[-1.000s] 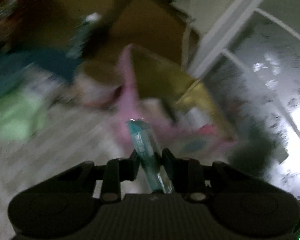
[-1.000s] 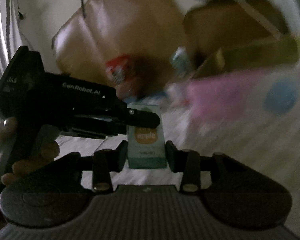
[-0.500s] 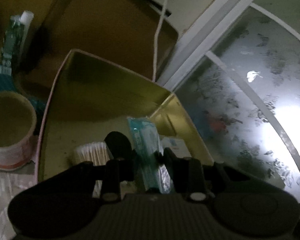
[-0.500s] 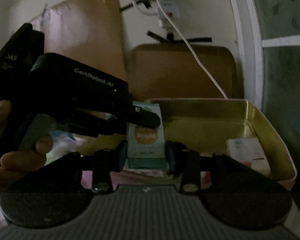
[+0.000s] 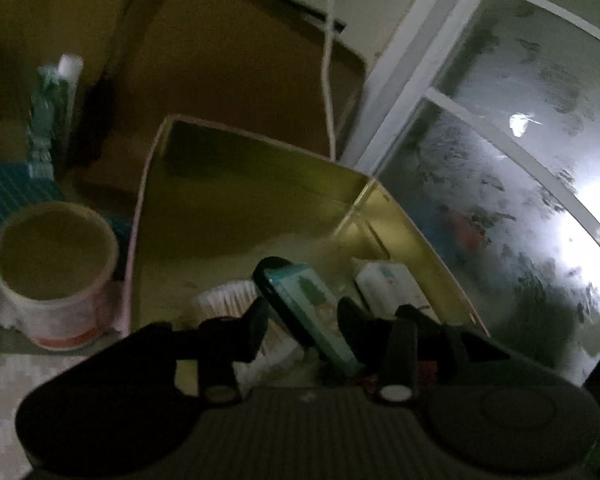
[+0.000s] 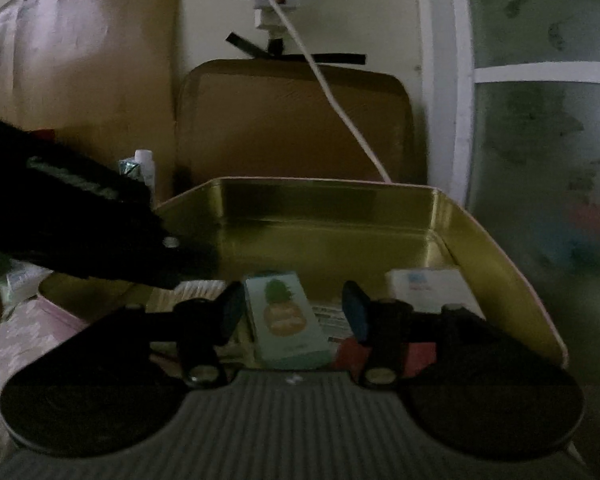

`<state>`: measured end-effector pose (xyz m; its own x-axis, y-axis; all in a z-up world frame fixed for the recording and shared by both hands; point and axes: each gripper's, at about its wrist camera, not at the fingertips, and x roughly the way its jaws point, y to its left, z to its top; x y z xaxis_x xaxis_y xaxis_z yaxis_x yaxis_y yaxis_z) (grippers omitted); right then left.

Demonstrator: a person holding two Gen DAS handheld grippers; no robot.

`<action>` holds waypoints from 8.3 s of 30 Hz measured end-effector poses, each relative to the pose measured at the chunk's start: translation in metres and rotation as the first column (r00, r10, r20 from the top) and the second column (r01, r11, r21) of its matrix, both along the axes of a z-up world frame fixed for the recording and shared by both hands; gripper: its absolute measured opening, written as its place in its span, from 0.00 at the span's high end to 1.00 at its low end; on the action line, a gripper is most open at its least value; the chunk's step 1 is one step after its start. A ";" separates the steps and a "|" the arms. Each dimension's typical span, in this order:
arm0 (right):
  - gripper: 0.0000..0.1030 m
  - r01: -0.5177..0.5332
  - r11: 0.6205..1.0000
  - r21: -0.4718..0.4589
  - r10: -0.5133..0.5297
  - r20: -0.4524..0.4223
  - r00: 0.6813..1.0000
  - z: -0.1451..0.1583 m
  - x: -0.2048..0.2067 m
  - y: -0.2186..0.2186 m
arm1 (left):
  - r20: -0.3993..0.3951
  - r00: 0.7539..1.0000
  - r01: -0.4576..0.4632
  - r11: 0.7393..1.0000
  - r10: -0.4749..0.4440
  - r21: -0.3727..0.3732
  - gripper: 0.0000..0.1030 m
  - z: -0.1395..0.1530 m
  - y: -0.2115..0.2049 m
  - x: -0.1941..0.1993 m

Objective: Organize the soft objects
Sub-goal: 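Carry both packs into the pink tin and open both grippers, then move both grippers back over the table, then reach the right gripper toward the blue plastic case, then grasp the blue plastic case with the right gripper, then lift the blue plastic case with the right gripper, then carry the blue case into the pink tin and open the right gripper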

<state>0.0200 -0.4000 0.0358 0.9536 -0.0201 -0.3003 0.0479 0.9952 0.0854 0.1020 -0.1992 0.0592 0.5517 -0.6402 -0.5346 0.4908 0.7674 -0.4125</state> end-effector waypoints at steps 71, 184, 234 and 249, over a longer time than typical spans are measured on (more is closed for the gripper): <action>0.33 -0.386 0.907 0.168 0.412 -0.174 0.894 0.037 0.071 0.275 | 0.165 0.870 -0.472 0.881 0.465 0.005 0.31 -0.043 0.321 -0.139; 0.39 -0.487 0.873 -0.015 0.467 -0.263 0.844 0.008 -0.025 0.316 | 0.043 0.893 -0.441 0.890 0.448 -0.118 0.05 -0.047 0.341 -0.133; 0.46 -0.589 0.800 0.113 0.599 -0.117 0.792 0.000 -0.076 0.254 | -0.023 0.964 -0.267 0.964 0.267 0.009 0.23 -0.043 0.251 -0.124; 0.46 -0.475 0.879 -0.048 0.477 0.068 0.876 0.007 -0.100 0.201 | -0.001 0.998 -0.065 0.998 0.065 -0.021 0.35 0.002 0.151 -0.094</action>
<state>-0.0795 -0.1989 0.0431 0.8698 0.4345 -0.2337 -0.4377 0.8982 0.0410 0.0083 -0.0486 0.0611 0.5925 -0.6140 -0.5215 0.4402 0.7889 -0.4288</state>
